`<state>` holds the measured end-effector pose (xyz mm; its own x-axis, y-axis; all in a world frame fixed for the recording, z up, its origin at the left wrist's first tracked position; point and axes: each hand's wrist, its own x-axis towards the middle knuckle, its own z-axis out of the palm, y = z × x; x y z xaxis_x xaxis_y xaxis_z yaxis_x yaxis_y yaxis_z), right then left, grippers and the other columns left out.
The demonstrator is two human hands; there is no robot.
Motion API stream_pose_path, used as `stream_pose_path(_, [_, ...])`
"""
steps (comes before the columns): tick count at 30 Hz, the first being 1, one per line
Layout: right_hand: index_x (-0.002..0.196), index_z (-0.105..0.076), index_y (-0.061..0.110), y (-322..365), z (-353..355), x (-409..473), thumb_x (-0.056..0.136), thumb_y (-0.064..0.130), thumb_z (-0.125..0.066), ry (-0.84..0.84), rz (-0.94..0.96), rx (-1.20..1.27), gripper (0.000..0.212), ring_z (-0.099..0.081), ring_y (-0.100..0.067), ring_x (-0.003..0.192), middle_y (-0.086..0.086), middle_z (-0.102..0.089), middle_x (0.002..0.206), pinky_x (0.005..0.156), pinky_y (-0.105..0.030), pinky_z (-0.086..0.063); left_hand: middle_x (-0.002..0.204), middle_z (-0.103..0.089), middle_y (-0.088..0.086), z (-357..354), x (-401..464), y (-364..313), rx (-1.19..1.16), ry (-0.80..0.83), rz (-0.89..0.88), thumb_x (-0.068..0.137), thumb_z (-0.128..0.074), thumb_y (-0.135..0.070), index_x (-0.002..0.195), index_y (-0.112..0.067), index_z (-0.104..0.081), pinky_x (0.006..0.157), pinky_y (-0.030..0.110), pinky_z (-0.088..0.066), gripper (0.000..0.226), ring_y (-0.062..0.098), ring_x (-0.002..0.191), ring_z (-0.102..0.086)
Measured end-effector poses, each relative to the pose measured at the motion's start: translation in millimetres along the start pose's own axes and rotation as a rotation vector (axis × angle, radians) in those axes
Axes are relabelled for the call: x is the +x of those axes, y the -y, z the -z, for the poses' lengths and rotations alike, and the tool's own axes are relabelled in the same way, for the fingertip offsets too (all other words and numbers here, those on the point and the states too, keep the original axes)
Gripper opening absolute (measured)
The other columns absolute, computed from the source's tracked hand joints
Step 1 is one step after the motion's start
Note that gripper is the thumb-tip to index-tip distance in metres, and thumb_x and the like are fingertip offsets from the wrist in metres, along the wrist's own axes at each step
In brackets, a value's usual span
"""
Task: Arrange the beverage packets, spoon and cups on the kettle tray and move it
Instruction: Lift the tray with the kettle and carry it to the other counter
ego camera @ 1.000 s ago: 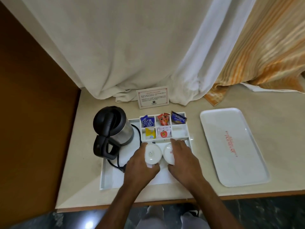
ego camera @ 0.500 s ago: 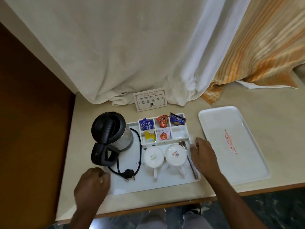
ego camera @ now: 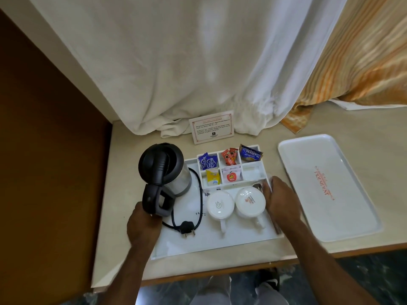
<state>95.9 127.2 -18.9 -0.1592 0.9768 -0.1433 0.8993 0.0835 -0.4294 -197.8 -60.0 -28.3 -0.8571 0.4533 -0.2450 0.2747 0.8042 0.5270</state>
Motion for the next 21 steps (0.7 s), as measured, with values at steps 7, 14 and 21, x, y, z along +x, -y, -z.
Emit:
stream_pose_path(7, [0.108,-0.057,0.020,-8,24,-31,0.096,0.049,-0.046,-0.016,-0.010,0.053,0.034,-0.067,-0.022,0.091,-0.002,-0.070,0.103,0.084,-0.042,-0.057,0.073,-0.060,0.007,21,-40,12,0.033,-0.120,-0.114,0.080,-0.071,-0.014,0.079,-0.014,-0.057,0.067,0.034,-0.039,0.014,0.025,0.066,-0.049])
stream_pose_path(14, [0.099,-0.059,0.020,-14,73,-109,0.094,0.044,-0.053,-0.060,0.166,0.039,0.026,-0.063,-0.020,0.079,-0.003,-0.068,0.092,0.077,-0.035,-0.051,0.072,-0.065,0.017,76,-144,45,0.128,-0.252,-0.054,0.082,-0.065,-0.015,0.075,-0.007,-0.059,0.060,0.036,-0.037,0.012,0.038,0.067,-0.058])
stream_pose_path(21, [0.084,-0.053,0.021,-21,86,-166,0.095,0.043,-0.050,-0.004,0.263,0.060,0.025,-0.058,-0.017,0.066,0.001,-0.062,0.076,0.063,-0.031,-0.050,0.067,-0.056,0.005,105,-216,92,0.031,-0.313,-0.009,0.079,-0.070,-0.020,0.080,-0.009,-0.063,0.058,0.034,-0.037,0.013,0.035,0.066,-0.057])
